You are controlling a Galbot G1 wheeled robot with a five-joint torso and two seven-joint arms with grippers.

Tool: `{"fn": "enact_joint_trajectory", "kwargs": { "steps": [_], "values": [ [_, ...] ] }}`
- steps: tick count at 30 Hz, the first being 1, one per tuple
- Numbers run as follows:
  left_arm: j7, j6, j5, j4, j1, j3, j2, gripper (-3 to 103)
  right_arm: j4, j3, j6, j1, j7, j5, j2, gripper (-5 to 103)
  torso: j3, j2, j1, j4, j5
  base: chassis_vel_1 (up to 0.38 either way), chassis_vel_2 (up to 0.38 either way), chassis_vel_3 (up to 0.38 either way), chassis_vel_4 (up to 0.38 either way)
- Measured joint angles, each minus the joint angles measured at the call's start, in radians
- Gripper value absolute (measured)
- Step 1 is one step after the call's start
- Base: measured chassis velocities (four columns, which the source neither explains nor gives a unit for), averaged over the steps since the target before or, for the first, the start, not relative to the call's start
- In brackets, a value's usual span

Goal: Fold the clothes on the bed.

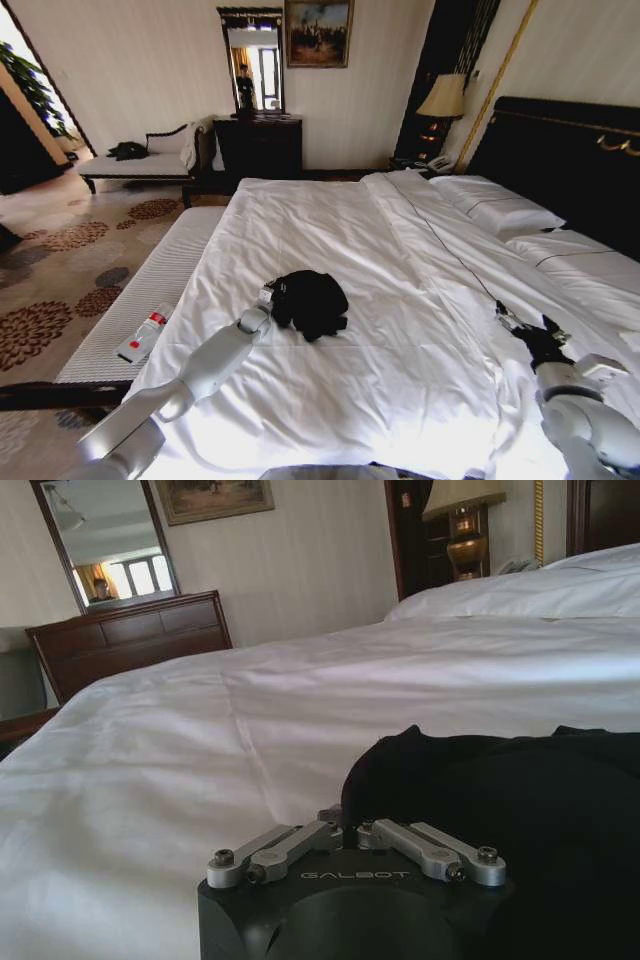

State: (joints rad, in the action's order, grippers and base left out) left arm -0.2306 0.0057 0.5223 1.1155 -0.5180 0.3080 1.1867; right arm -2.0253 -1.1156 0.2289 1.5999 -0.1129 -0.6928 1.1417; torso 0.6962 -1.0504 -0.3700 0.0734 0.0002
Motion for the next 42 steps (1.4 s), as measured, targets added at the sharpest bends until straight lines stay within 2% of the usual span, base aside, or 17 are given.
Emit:
{"fn": "enact_joint_trajectory", "kwargs": {
  "steps": [2, 7, 9, 10, 13, 14, 17, 18, 20, 22, 23, 27, 28, 31, 32, 36, 42],
  "values": [
    [0.0, 0.0, 0.0, 0.0, 0.0, 0.0, 0.0, 1, 0.001, 0.001, 0.0, 0.0, 0.0, 0.0, -0.003, 100, 0.0, 0.0, 0.0, 0.0, 0.0, 0.0, 0.0, 0.0, 0.0],
    [-0.001, -0.001, 0.0, -0.001, -0.008, -0.001, -0.002, 1, 0.034, 0.067, 0.041, -0.026, 0.0, -0.061, -0.121, 100, 0.0, 0.0, 0.0, 0.0001, -0.0002, 0.0, 0.0, 0.0, 0.0],
    [-0.004, -0.001, 0.0, -0.001, -0.009, -0.001, 0.0, 1, 0.069, 0.128, 0.089, -0.076, 0.003, -0.153, -0.195, 100, 0.0, 0.0, 0.0, -0.0001, -0.0002, 0.0, 0.0, 0.0, 0.0],
    [-0.004, -0.001, 0.0, -0.001, -0.009, -0.001, 0.0, 1, 0.069, 0.128, 0.089, -0.076, 0.003, -0.153, -0.195, 100, 0.0, 0.0, 0.0, -0.0001, -0.0002, 0.0, 0.0, 0.0, 0.0],
    [-0.012, 0.003, 0.0, 0.005, -0.013, 0.0, 0.005, 1, 0.145, 0.244, 0.172, -0.199, 0.006, -0.348, -0.28, 100, 0.0, 0.0, 0.0, -0.0002, 0.0002, 0.0, 0.0, 0.0, 0.0],
    [-0.012, 0.003, 0.0, 0.005, -0.013, 0.0, 0.005, 1, 0.145, 0.244, 0.172, -0.199, 0.006, -0.348, -0.28, 100, 0.0, 0.0, 0.0, -0.0002, 0.0002, 0.0, 0.0, 0.0, 0.0],
    [-0.017, 0.006, 0.0, 0.019, -0.018, -0.001, 0.006, 1, 0.23, 0.389, 0.239, -0.354, 0.038, -0.547, -0.333, 100, 0.0, 0.0, 0.0, -0.0001, -0.0004, 0.0, 0.0, 0.0, 0.0],
    [-0.017, 0.006, 0.0, 0.019, -0.018, -0.001, 0.006, 1, 0.23, 0.389, 0.239, -0.354, 0.038, -0.547, -0.333, 100, 0.0, 0.0, 0.0, -0.0001, -0.0004, 0.0, 0.0, 0.0, 0.0],
    [-0.019, 0.007, 0.0, 0.022, -0.023, -0.005, 0.006, 1, 0.314, 0.522, 0.262, -0.484, 0.05, -0.612, -0.346, 100, 0.0, 0.0, 0.0, -0.0004, -0.0001, 0.0, 0.0, 0.0, 0.0],
    [-0.02, 0.007, 0.0, 0.025, -0.029, -0.01, 0.005, 1, 0.377, 0.619, 0.266, -0.563, 0.062, -0.624, -0.349, 100, 0.0, 0.0, 0.0, -0.0004, -0.0003, 0.0, 0.0, 0.0, 0.0],
    [-0.02, 0.007, 0.0, 0.025, -0.029, -0.01, 0.005, 1, 0.377, 0.619, 0.266, -0.563, 0.062, -0.624, -0.349, 100, 0.0, 0.0, 0.0, -0.0004, -0.0003, 0.0, 0.0, 0.0, 0.0],
    [-0.022, 0.007, 0.0, 0.026, -0.037, -0.014, 0.006, 1, 0.513, 0.823, 0.267, -0.737, 0.08, -0.621, -0.328, 100, 0.0, 0.0, 0.0, 0.0, -0.0002, 0.0, 0.0, 0.0, 0.0],
    [-0.022, 0.007, 0.0, 0.026, -0.037, -0.014, 0.006, 1, 0.513, 0.823, 0.267, -0.737, 0.08, -0.621, -0.328, 100, 0.0, 0.0, 0.0, 0.0, -0.0002, 0.0, 0.0, 0.0, 0.0],
    [-0.022, 0.007, 0.0, 0.022, -0.039, -0.016, 0.011, 1, 0.606, 0.971, 0.263, -0.899, 0.088, -0.609, -0.29, 100, 0.0, 0.0, 0.0, -0.0002, -0.0006, 0.0, 0.0, 0.0, 0.0],
    [-0.022, 0.007, 0.0, 0.022, -0.039, -0.016, 0.011, 1, 0.606, 0.971, 0.263, -0.899, 0.088, -0.609, -0.29, 100, 0.0, 0.0, 0.0, -0.0002, -0.0006, 0.0, 0.0, 0.0, 0.0],
    [-0.021, 0.002, -0.001, 0.011, -0.04, -0.023, 0.02, 1, 0.706, 1.096, 0.258, -1.018, 0.093, -0.591, -0.229, 100, 0.0, 0.0, 0.0, -0.0006, -0.0004, 0.0, 0.0, 0.0, 0.0],
    [-0.012, -0.01, -0.002, 0.008, -0.047, -0.033, 0.013, 1, 0.795, 1.153, 0.257, -1.06, 0.102, -0.569, -0.163, 100, 0.0, 0.0, 0.0, 0.0002, -0.0004, 0.0, 0.0, 0.0, 0.0]
  ]
}}
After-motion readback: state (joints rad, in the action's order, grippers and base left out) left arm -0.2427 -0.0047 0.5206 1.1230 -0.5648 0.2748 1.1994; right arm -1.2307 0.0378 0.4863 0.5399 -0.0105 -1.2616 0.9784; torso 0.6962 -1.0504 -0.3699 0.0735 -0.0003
